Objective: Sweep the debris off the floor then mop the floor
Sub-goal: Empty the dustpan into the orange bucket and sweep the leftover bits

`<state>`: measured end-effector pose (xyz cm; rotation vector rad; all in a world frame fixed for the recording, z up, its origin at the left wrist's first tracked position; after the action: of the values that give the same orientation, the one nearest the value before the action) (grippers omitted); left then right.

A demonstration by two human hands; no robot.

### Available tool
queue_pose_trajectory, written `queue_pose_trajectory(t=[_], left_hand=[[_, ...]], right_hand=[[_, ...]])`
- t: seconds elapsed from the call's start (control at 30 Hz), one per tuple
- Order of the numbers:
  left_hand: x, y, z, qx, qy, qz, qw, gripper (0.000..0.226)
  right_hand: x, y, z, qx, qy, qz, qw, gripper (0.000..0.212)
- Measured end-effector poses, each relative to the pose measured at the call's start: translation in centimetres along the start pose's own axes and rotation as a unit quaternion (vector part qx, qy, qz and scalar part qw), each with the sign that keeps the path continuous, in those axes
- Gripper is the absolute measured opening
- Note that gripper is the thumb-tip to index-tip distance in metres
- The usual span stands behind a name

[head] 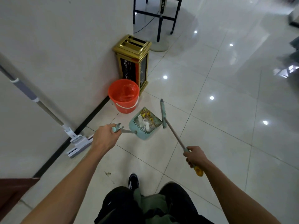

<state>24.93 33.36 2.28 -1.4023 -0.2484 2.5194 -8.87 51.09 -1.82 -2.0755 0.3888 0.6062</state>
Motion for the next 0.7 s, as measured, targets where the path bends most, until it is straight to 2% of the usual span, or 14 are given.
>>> queue_pose_trajectory(t=[0.17,0.37,0.43,0.7], left_hand=[[-0.9,1.3,2.7,-0.004,-0.009,0.022,1.0,0.036],[0.0,2.3,6.7,-0.036,-0.043,0.06,0.997,0.039],[0.8,2.3,8.3,-0.057,-0.062,0.081,0.993,0.033],[2.2,-0.2,15.6,-0.121,-0.103,0.185,0.97,0.012]], right_hand=[[-2.4,2.8,-2.3,-0.013,0.022,0.002,1.0,0.033],[-7.9,7.7,-4.4,-0.048,0.01,-0.008,0.999,0.014],[-9.9,9.8,-4.7,-0.059,0.002,-0.017,0.998,0.008],[-16.1,15.1,-5.7,-0.105,0.015,-0.066,0.992,0.006]])
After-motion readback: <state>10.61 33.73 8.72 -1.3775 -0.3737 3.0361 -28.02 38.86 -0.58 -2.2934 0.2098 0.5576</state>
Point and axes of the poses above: each hand's wrist, its own y-axis towards the middle knuckle, its own x-axis out of the palm, z = x × y, the point moved 1 cm from there along y, towards the middle knuckle, and after that the axes turned 2 degrees about -x, right-handed, at the moved point
